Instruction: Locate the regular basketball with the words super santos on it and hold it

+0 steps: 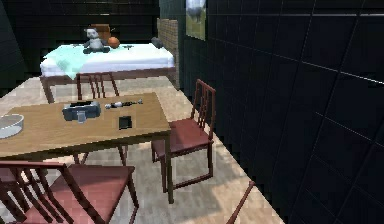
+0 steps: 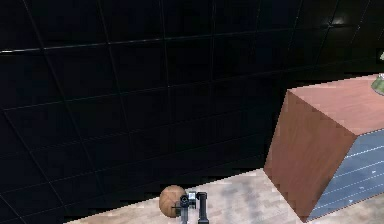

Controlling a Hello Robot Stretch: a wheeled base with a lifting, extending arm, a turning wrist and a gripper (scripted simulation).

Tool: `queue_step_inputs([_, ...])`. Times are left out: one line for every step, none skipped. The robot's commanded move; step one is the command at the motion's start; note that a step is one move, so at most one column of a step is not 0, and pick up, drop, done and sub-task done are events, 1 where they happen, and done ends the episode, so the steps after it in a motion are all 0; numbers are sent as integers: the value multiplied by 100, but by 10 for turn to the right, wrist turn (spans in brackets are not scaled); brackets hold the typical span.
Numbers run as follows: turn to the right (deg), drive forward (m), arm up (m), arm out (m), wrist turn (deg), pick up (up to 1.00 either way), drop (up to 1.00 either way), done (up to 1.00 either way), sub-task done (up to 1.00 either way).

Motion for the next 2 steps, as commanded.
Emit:
queue_step_inputs([0,0,0,0,450,0,0,0,0])
queue_step_inputs([0,0,0,0,450,0,0,0,0])
